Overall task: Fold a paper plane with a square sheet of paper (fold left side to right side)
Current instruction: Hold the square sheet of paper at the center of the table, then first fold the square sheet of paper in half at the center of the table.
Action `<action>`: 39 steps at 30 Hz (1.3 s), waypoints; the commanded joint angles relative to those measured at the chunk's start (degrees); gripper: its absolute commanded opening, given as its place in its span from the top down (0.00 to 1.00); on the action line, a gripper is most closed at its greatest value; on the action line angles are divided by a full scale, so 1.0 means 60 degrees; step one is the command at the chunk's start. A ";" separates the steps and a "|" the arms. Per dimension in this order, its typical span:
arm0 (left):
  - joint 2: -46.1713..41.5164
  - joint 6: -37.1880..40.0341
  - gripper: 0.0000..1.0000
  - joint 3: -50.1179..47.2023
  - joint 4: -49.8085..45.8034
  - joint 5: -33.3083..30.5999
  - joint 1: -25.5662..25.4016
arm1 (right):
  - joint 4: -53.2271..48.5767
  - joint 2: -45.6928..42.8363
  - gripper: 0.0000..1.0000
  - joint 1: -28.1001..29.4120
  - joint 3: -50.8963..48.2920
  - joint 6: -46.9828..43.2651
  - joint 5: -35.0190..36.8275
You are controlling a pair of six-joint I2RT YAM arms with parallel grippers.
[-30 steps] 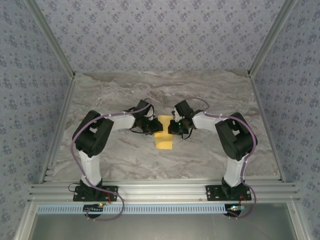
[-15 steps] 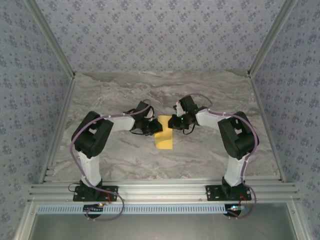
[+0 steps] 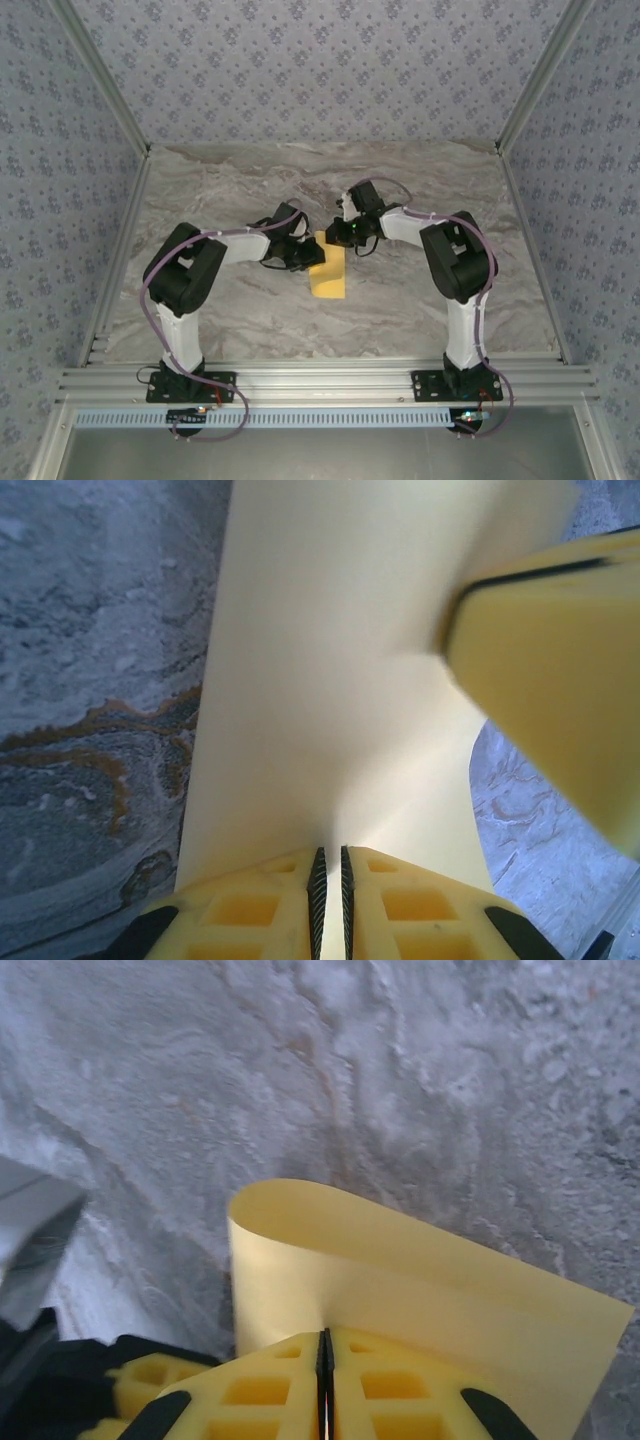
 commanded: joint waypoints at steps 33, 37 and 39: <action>-0.2873 0.0353 0.86 -0.3722 -0.0377 -0.0047 -0.1360 | -0.1918 0.0870 0.89 0.0086 0.0320 0.0041 0.1311; -0.3512 0.0261 0.86 -0.4040 -0.0350 0.0154 -0.1381 | -0.1932 0.0863 0.89 0.0098 0.0328 0.0024 0.1281; -0.3829 0.0319 0.86 -0.3937 -0.0606 0.0149 -0.1319 | -0.1908 0.0838 0.89 0.0096 0.0336 0.0010 0.1243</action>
